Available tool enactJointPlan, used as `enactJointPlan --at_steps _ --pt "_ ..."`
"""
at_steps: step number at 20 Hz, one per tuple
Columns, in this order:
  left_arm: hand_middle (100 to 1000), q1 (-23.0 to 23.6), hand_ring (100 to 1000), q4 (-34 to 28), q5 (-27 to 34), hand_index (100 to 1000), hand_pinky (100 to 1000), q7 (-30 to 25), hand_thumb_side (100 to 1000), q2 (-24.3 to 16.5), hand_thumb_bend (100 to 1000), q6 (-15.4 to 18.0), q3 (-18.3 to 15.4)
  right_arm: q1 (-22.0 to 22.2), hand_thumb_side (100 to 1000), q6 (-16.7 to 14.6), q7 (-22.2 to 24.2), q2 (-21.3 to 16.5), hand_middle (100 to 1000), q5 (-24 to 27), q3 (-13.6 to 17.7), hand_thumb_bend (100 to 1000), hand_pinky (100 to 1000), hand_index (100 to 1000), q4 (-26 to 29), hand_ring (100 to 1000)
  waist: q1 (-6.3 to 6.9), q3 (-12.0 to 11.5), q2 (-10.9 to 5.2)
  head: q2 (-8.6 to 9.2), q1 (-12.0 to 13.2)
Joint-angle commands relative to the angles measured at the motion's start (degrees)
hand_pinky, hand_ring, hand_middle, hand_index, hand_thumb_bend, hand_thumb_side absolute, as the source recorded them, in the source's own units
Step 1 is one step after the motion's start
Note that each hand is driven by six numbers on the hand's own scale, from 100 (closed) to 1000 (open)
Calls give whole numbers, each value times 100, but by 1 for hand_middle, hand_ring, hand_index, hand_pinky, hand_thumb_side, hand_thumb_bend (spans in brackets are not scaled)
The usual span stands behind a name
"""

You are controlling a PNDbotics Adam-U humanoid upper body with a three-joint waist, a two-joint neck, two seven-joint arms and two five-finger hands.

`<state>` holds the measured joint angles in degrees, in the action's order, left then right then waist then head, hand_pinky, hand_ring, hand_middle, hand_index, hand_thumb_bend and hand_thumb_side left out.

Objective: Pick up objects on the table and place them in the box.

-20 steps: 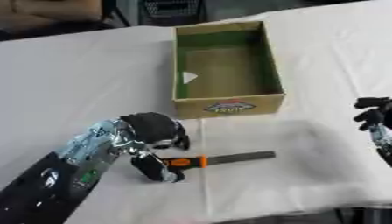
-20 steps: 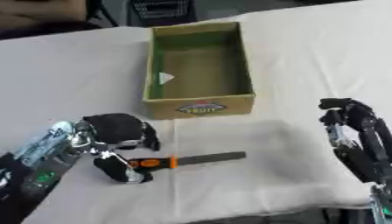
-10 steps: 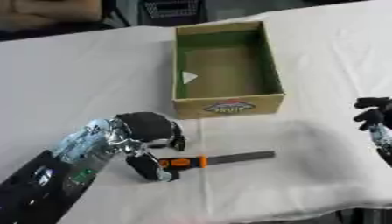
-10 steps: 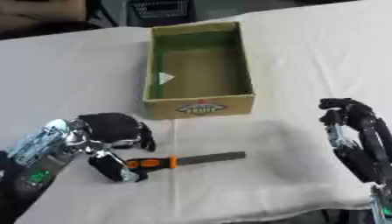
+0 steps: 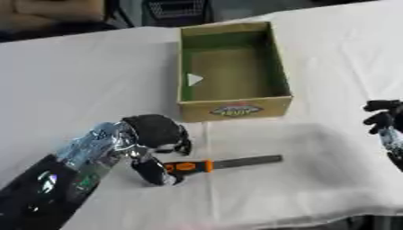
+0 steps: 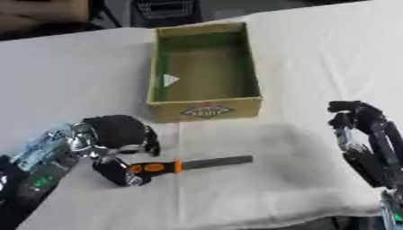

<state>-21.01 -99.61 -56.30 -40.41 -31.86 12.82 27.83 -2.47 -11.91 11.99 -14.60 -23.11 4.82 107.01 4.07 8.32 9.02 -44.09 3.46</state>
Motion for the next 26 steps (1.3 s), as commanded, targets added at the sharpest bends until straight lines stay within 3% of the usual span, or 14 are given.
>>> enactJointPlan --at_steps 1,3,8,9,11,14,21,26 --pt "592 -22 604 45 78 758 641 33 435 7 408 -16 1 -48 787 1 3 -95 678 -2 41 108 503 791 82 594 -25 -20 -54 -2 -67" --pt "586 -3 589 108 158 752 630 48 409 29 391 -33 16 -46 787 1 1 -96 678 -5 44 109 503 791 81 595 -28 -33 -51 -2 -75" --pt "505 45 479 218 338 698 541 192 363 69 493 -64 0 -42 787 0 -3 -97 679 -8 48 109 504 791 78 595 -35 -50 -45 -2 -87" --pt "476 39 451 224 362 670 507 265 358 61 442 -77 -8 -42 787 0 -4 -97 679 -9 50 109 504 791 78 595 -36 -48 -45 -2 -85" --pt "418 24 392 221 355 605 445 496 335 44 230 -151 -36 -44 787 0 -9 -97 679 -9 55 109 504 791 79 595 -39 -43 -46 -2 -88" --pt "367 16 343 250 311 546 394 784 338 55 103 -253 -56 -47 787 2 -15 -96 679 -9 61 109 504 791 78 595 -42 -36 -46 -2 -90" --pt "342 31 316 229 579 518 372 990 378 24 100 -487 -251 -45 787 8 -21 -94 679 -18 73 110 504 791 75 594 -35 -36 -50 -2 -115" --pt "327 2 288 261 1557 517 349 887 458 -83 100 -820 -446 -38 788 12 -25 -94 679 -27 81 110 504 791 62 594 -35 -45 -60 -2 -130"
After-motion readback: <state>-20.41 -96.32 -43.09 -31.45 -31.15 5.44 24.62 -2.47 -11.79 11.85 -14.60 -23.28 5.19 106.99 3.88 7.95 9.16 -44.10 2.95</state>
